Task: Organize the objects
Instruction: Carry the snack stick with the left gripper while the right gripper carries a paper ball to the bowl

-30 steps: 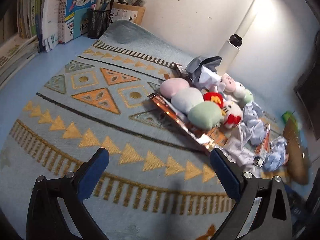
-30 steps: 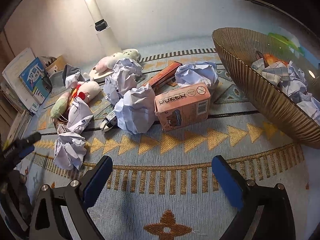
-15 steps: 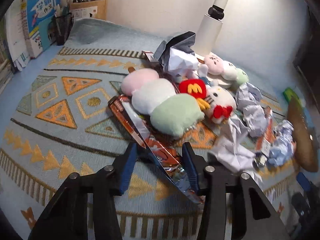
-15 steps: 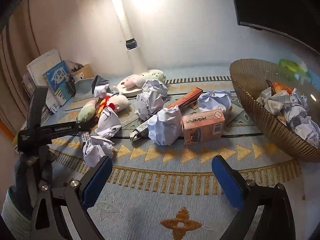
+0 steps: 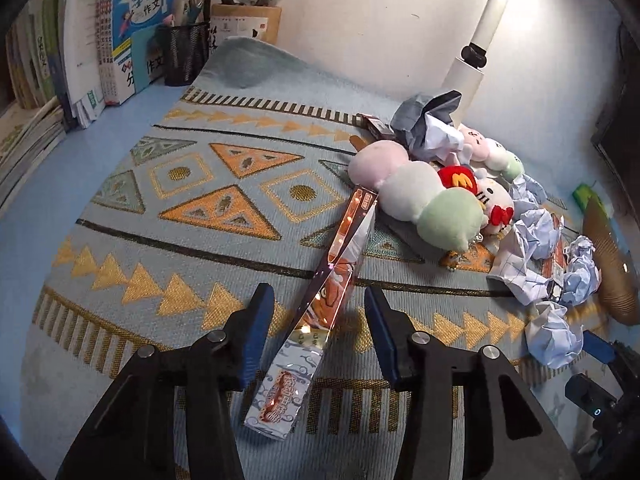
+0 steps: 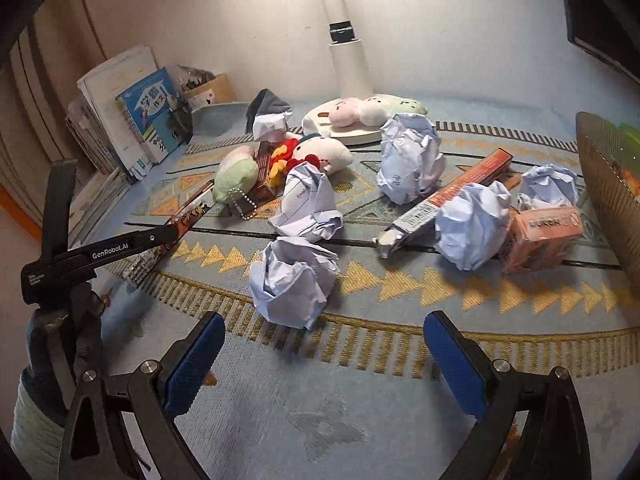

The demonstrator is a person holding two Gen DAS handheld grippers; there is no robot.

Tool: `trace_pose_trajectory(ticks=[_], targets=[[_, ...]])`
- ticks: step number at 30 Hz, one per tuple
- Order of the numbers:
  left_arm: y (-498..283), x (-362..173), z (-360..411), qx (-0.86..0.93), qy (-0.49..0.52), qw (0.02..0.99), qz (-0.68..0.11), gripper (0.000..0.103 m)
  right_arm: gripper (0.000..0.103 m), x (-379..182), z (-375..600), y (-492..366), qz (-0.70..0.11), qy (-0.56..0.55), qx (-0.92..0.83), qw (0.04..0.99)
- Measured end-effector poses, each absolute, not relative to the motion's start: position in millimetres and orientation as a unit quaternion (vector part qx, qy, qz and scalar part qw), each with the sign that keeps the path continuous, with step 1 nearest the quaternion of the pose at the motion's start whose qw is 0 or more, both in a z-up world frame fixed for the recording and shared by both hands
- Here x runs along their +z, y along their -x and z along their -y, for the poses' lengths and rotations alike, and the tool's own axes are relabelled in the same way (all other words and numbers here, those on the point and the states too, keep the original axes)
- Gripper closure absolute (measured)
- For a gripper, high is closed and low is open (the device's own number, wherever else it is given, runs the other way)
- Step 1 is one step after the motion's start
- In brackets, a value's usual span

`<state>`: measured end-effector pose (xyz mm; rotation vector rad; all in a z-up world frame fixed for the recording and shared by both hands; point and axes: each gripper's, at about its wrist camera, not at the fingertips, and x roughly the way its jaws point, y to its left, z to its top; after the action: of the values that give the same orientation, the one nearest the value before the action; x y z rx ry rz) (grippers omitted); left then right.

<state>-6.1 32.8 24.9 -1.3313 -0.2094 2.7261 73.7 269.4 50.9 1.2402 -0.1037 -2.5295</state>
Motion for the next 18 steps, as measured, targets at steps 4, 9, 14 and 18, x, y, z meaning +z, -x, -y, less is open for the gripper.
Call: trace_pose_trajectory(ticks=[4, 9, 14, 18], targets=[[7, 23, -38, 0.901, 0.430, 0.041, 0.047, 0.059, 0.006, 44, -255, -56, 0.032, -0.447, -0.882, 0.147], [5, 23, -37, 0.905, 0.421, 0.042, 0.043, 0.088, 0.062, 48, -258, -64, 0.033, -0.422, -0.893, 0.155], [-5, 30, -12, 0.911, 0.393, 0.045, 0.117, 0.089, 0.061, 59, -264, -79, 0.038, -0.387, -0.906, 0.164], [-13, 33, -7, 0.919, 0.369, 0.040, 0.133, 0.089, 0.061, 60, -261, -84, 0.028, -0.384, -0.910, 0.154]])
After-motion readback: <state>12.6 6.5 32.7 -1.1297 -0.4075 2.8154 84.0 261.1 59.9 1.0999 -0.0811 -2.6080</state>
